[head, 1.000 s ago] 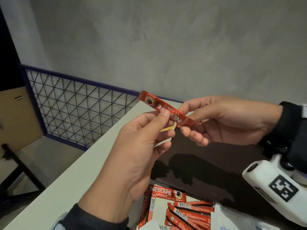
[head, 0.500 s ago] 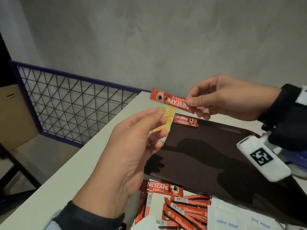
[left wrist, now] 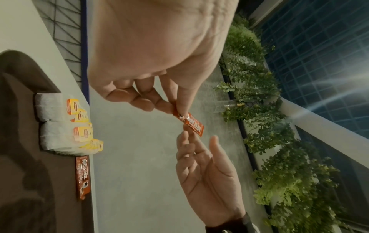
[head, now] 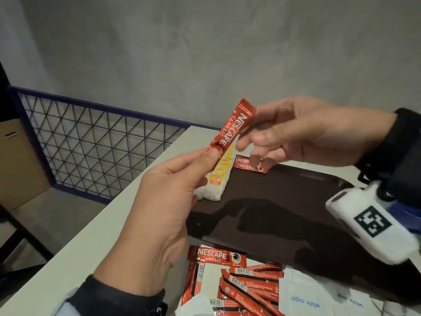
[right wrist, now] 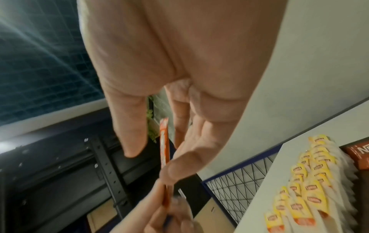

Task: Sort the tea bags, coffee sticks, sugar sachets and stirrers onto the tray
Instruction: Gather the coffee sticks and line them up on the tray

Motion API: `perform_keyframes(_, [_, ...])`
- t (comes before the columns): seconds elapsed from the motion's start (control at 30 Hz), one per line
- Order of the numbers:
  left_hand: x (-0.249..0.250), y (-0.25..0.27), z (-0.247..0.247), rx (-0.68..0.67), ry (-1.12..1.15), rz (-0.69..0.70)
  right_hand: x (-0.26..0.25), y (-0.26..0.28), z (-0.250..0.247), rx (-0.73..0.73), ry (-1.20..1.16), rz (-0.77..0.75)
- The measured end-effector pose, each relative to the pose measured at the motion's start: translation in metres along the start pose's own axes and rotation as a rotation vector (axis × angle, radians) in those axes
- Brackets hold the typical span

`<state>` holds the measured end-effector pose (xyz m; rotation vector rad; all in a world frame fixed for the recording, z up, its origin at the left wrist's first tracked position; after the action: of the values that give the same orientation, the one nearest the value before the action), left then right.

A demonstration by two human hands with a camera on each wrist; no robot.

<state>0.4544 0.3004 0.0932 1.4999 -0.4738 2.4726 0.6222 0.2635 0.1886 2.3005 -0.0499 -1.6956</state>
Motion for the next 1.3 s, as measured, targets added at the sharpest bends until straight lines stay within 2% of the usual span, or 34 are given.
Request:
perform_keyframes(0.2, [-0.005, 0.005, 0.009, -0.24, -0.252, -0.024, -0.004, -0.007, 0.016, 0.178, 0.147, -0.054])
perform_keyframes(0.27, [-0.003, 0.005, 0.008, -0.207, -0.226, -0.023, -0.008, -0.005, 0.016, 0.194, 0.284, -0.068])
perform_keyframes(0.43, [0.002, 0.0, 0.001, -0.048, -0.118, 0.003, -0.01, -0.002, 0.022, 0.09, 0.614, -0.006])
perform_keyframes(0.67, [0.001, -0.003, -0.007, 0.106, -0.029, -0.017, 0.004, -0.012, 0.005, 0.101, 0.431, 0.009])
perform_keyframes(0.77, [-0.001, -0.003, -0.007, 0.109, -0.039, -0.071, 0.023, -0.025, -0.034, 0.227, 0.349, 0.099])
perform_keyframes(0.83, [-0.003, -0.003, -0.007, 0.113, -0.055, -0.105, 0.043, -0.039, -0.074, 0.413, 0.443, 0.182])
perform_keyframes(0.9, [-0.003, -0.003, -0.008, 0.123, -0.065, -0.118, 0.073, -0.056, -0.11, 0.532, 0.569, 0.321])
perform_keyframes(0.97, [-0.003, -0.003, -0.01, 0.133, -0.078, -0.118, 0.106, -0.071, -0.13, 0.55, 0.612, 0.467])
perform_keyframes(1.03, [-0.004, -0.005, -0.011, 0.14, -0.078, -0.112, 0.131, -0.085, -0.138, 0.543, 0.602, 0.53])
perform_keyframes(1.3, [-0.01, -0.006, -0.01, 0.115, -0.083, -0.089, 0.156, -0.109, -0.142, 0.603, 0.516, 0.502])
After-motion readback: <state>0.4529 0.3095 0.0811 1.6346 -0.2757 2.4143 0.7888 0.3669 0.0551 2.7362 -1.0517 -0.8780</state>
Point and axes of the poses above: each hand's wrist, its own y-axis away from the middle knuckle, its own z-axis out of the palm, x = y × z, the point moved 5 cm from there along -y, towards the middle knuckle, and after that the axes turned 11 degrees about z, right-handed, at the moved point
